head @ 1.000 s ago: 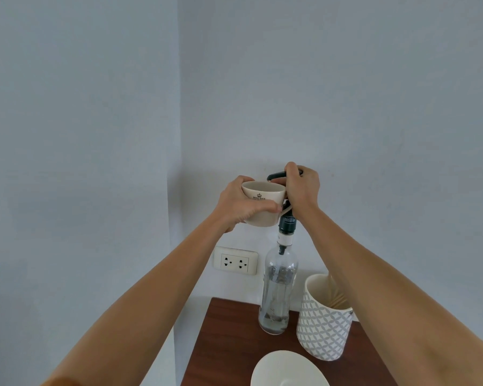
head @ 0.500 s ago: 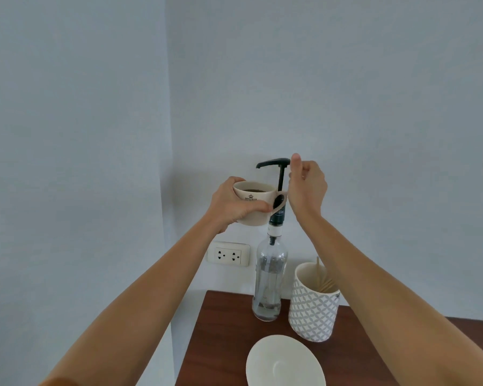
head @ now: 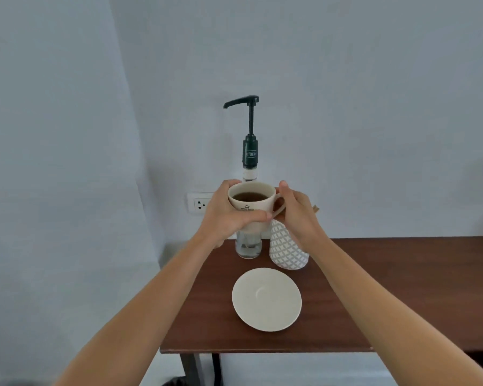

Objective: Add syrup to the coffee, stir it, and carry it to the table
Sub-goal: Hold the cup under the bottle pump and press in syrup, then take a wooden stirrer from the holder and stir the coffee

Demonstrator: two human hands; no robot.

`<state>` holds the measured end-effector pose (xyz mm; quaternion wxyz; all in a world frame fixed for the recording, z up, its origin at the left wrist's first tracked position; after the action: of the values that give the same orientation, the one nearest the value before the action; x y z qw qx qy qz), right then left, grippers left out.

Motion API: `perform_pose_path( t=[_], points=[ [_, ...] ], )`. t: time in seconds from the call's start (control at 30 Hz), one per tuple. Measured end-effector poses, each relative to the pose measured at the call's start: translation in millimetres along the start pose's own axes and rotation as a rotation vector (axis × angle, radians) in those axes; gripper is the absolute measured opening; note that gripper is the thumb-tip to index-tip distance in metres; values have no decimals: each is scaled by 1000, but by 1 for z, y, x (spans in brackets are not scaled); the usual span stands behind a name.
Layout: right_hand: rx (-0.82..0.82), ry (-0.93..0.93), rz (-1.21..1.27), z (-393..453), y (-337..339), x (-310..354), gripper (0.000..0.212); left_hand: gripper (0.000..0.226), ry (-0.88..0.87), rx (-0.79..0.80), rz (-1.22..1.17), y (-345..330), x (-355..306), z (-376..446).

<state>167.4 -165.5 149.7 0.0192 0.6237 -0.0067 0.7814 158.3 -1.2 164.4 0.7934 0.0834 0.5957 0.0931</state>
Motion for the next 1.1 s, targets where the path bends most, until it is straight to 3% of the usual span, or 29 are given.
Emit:
perform_pose_path(
  t=[0.5,1.1],
  points=[
    [-78,-173,62,-69,29,-115,41,90,30,82,9,-60,103,-75],
    [-98,-234,56,-91,31,-155,39,90,-47,115,101,-73,122,-96]
  ],
)
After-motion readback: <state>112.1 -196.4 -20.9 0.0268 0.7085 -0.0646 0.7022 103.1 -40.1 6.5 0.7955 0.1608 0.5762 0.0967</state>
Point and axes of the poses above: each hand's wrist, its own z-axis towards the middle knuckle, its own y-axis out of the back of the hand, x = y × z, the point moved 10 cm from there along z, towards the middle knuckle
